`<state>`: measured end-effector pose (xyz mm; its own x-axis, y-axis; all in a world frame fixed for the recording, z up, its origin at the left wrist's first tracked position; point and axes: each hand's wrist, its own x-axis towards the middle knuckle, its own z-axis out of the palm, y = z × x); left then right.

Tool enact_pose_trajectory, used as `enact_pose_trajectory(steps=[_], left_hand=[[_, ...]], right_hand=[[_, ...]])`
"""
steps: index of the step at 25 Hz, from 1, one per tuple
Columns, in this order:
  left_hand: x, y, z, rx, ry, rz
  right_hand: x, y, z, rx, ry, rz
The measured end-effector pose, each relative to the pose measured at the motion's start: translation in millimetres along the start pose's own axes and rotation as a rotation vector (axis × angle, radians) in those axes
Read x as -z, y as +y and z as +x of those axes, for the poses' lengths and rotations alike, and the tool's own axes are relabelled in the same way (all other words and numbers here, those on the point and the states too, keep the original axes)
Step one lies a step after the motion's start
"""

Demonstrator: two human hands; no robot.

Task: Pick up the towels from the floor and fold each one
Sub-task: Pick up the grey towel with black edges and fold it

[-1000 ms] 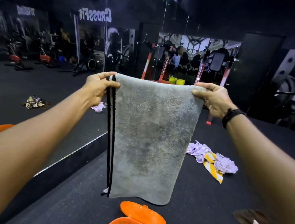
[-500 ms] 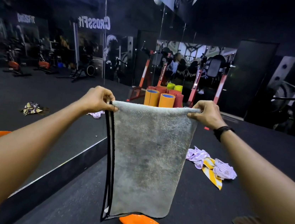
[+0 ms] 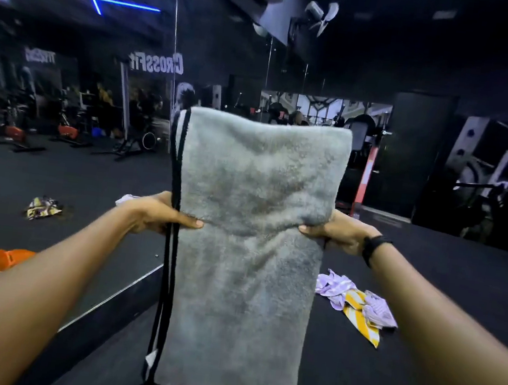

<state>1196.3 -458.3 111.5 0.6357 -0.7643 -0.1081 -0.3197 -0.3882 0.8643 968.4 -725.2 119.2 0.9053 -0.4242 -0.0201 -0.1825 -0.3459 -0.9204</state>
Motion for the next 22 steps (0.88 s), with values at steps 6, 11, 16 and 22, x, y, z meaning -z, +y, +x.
enact_pose_trajectory(steps=[6,11,16,22], left_hand=[[-2,-7,2,0.129,0.099,-0.539],[-12,-10,-6,0.024,-0.039,-0.512],[-11,-23,-4,-0.071,0.004,-0.478],[2,-35,-4,-0.043,0.103,-0.482]], right_hand=[[2,9,17,-0.134,0.083,0.447],[-7,18,17,-0.121,-0.037,0.506],[3,28,23,-0.031,-0.091,0.274],[-6,37,23,-0.027,0.023,0.268]])
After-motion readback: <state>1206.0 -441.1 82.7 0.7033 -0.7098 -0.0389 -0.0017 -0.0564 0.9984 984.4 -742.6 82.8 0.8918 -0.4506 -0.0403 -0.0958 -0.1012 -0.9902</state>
